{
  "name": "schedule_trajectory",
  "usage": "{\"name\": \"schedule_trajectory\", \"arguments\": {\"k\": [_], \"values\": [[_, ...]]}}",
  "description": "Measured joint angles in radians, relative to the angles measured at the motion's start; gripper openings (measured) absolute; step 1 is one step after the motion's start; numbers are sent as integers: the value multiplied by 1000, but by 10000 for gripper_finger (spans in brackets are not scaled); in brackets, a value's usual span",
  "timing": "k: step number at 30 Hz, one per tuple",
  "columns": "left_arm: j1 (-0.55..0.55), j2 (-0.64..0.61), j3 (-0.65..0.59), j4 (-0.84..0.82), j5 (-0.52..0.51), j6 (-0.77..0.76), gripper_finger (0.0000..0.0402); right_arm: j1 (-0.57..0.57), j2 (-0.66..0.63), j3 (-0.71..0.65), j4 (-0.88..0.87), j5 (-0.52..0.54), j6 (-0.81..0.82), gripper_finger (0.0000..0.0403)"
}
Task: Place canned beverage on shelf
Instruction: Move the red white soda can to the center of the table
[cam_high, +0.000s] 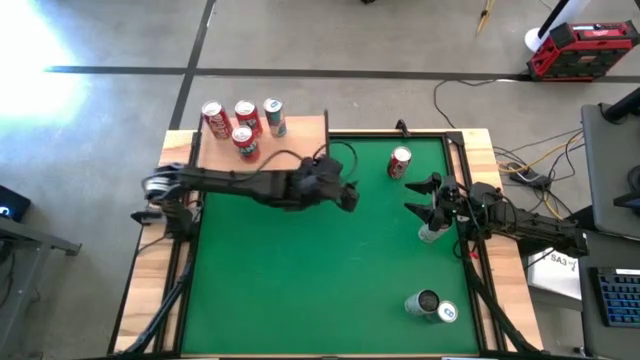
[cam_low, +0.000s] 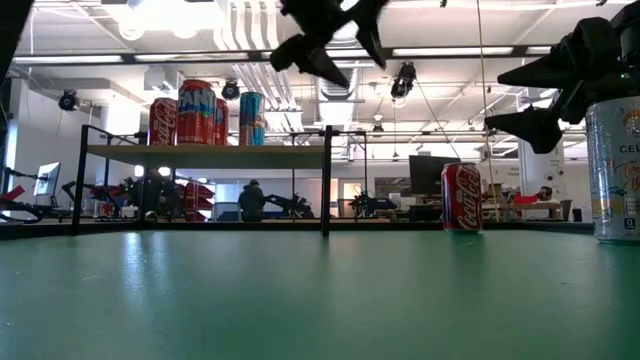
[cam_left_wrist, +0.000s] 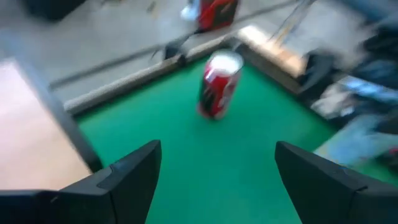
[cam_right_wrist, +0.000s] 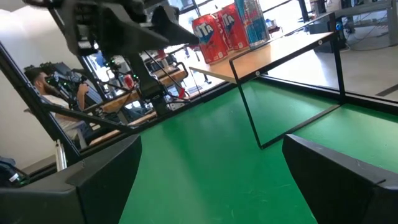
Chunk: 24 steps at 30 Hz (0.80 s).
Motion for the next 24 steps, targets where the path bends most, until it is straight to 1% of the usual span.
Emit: {"name": "schedule_trajectory", "arguments": {"k": [2, 5, 8, 10, 13, 19, 24], "values": [[2, -76, -112, 153, 8, 93, 298, 0, 0, 0, 0, 0, 0, 382], [1, -175, -291, 357, 15, 183, 298, 0, 0, 0, 0, 0, 0, 382], [-11, -280, -462, 517, 37, 225, 298, 0, 0, 0, 0, 1, 0, 382], [-23, -360, -563, 590, 50, 218, 298, 0, 0, 0, 0, 0, 0, 382], [-40, -472, -701, 637, 48, 216, 298, 0, 0, 0, 0, 0, 0, 382], [-45, -688, -950, 725, -15, 218, 298, 0, 0, 0, 0, 0, 0, 382], [-45, -840, -1113, 772, -19, 223, 298, 0, 0, 0, 1, 0, 0, 382]]}}
